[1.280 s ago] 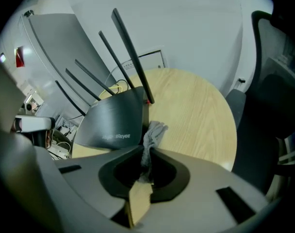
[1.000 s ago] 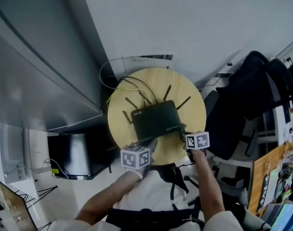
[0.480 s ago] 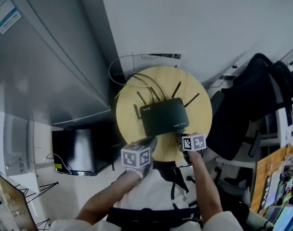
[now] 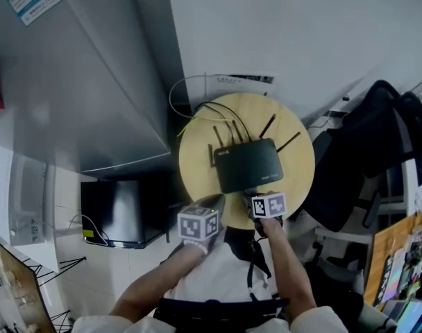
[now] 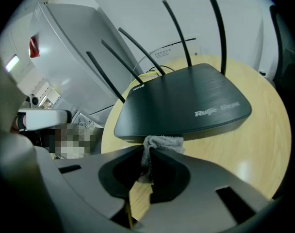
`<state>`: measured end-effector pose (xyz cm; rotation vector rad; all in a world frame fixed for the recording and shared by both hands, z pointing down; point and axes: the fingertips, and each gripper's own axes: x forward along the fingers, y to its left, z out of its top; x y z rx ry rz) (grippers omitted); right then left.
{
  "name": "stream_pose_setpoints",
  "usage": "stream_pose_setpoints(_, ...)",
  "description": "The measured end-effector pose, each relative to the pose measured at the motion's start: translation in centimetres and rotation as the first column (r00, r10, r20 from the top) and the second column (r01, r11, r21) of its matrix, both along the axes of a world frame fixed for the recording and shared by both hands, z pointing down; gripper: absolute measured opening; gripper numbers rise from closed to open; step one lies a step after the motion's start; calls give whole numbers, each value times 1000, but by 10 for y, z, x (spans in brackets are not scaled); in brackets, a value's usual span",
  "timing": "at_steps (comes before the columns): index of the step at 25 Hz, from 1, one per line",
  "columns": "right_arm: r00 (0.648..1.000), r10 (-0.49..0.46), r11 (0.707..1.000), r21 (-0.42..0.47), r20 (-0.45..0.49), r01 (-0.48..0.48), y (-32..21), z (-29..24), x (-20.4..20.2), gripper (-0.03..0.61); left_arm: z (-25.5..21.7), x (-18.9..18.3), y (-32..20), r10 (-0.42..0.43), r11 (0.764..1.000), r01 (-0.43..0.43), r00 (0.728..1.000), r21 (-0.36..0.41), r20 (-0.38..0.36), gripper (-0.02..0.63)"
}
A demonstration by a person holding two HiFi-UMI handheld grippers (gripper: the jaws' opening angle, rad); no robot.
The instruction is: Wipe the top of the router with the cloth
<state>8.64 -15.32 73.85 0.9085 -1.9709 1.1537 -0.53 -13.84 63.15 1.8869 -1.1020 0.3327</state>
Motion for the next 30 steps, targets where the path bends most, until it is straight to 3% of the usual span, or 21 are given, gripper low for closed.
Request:
stream_pose_setpoints(22, 991, -71, 997, 25, 109, 69, 32, -20, -135, 40, -2, -79, 29, -99, 995, 99, 995, 16, 21, -2)
stream_pose_setpoints(25, 995, -18, 999, 39, 97, 15, 23, -22, -140, 40, 0, -87, 29, -107, 994, 107, 994, 18, 12, -2)
stream_pose_setpoints(30, 982, 181, 981, 86, -47, -176, -12, -15, -124, 40, 1, -112, 30, -140, 990, 140, 990, 26, 6, -2)
